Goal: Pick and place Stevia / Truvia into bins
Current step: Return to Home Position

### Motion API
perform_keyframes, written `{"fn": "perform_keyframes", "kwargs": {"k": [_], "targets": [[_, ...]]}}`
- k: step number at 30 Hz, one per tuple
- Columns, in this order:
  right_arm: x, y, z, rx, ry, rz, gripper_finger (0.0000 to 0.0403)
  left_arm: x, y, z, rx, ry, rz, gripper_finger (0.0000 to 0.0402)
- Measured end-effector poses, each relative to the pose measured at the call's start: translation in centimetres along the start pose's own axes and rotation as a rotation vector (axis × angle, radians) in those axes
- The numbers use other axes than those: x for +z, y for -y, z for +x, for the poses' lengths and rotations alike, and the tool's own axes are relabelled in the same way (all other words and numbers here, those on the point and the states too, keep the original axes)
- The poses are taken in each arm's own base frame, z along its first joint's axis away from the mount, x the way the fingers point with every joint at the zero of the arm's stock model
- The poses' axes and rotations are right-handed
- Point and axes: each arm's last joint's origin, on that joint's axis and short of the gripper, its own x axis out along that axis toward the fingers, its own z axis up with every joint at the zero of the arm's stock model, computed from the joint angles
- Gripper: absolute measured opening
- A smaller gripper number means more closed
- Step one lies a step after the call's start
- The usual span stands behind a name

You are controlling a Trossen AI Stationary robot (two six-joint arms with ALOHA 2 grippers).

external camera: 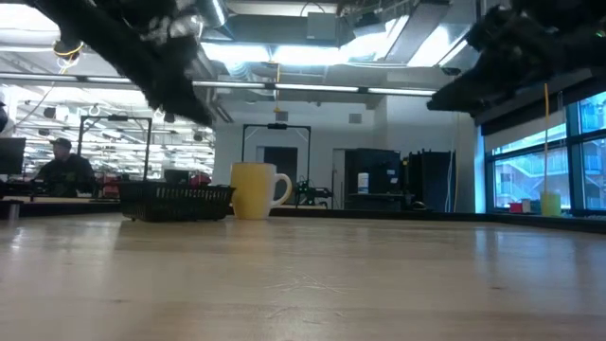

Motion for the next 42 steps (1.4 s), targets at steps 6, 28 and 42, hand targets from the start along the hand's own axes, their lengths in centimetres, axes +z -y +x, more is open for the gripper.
{"fn": "perform_keyframes", "kwargs": {"k": [6, 28, 42], "targets": [[-1.9, 0.3, -1.5, 0.006, 0.048, 0.051, 0.014, 1.2, 0.5, -2.7, -0.146, 0.166, 0.056, 0.0031], [-2.1, 0.6, -6.0, 0.11, 0.226, 0.094, 0.014, -5.5, -0.9, -4.6, -0.191, 0.489, -0.012, 0.0031], [-2.5, 0.8, -7.1, 0.112, 0.25, 0.097, 0.014, -9.2, -1.5, -4.0, -0.136, 0.554, -0.05, 0.0031]]}}
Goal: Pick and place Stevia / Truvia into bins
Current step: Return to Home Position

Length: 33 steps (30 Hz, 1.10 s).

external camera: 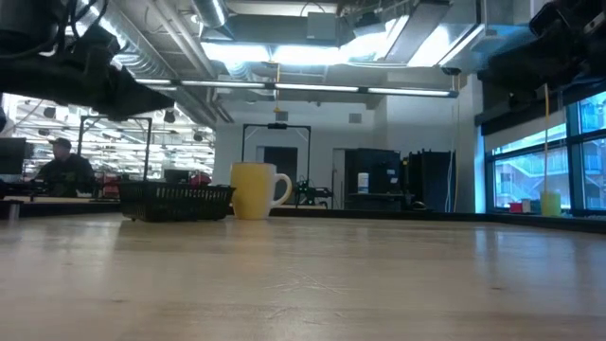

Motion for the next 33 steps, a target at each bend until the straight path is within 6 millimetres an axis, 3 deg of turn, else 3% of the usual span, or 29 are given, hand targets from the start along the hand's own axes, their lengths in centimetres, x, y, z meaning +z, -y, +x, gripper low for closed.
{"fn": "perform_keyframes", "kwargs": {"k": [8, 26, 33], "targets": [[-0.1, 0.1, 0.1, -0.013, 0.017, -0.002, 0.014, -0.3, -0.1, -0.1, 0.02, -0.028, 0.006, 0.0031], [-3.8, 0.5, 1.4, -0.011, 0.046, -0.004, 0.014, -0.4, -0.2, -0.1, 0.05, -0.036, 0.073, 0.0031], [-4.0, 0.7, 1.4, -0.066, 0.036, -0.067, 0.014, -0.4, -0.2, -0.1, 0.049, -0.036, 0.064, 0.0031]]}}
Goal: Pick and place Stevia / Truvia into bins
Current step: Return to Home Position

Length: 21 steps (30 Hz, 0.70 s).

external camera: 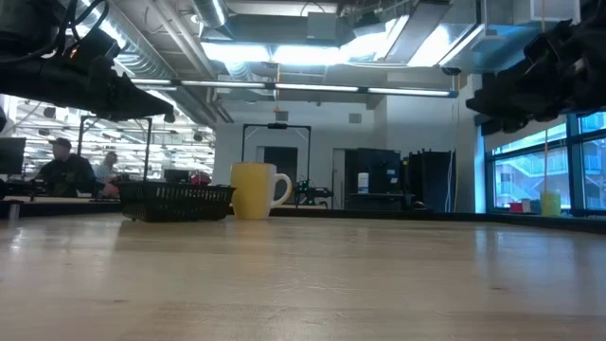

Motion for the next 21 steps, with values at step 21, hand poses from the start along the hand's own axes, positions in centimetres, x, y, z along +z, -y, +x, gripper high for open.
{"fn": "perform_keyframes", "kwargs": {"k": [21], "targets": [[0.19, 0.37, -0.02, -0.132, 0.027, 0.043, 0.014, 0.0, 0.0, 0.0, 0.0, 0.0, 0.0, 0.0031]]}}
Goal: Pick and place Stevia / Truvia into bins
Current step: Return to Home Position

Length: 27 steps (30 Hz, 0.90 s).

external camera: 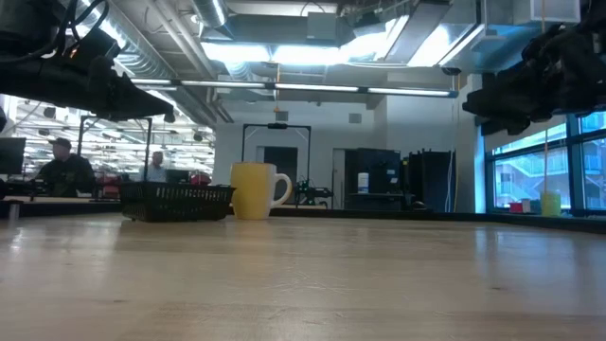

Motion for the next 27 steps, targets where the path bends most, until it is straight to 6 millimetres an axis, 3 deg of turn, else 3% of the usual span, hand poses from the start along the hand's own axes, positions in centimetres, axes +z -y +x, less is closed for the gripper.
{"fn": "perform_keyframes", "kwargs": {"k": [7, 18, 27], "targets": [[0.19, 0.46, -0.04, -0.165, 0.031, 0.001, 0.014, 0.0, -0.05, 0.0, 0.017, 0.0, -0.001, 0.0031], [0.19, 0.47, -0.04, -0.169, 0.029, -0.029, 0.014, 0.1, -0.82, -0.11, 0.284, -0.005, 0.045, 0.0031], [0.19, 0.47, -0.04, -0.168, 0.029, -0.029, 0.014, 0.11, -0.84, -0.12, 0.294, -0.006, 0.045, 0.0031]]}}
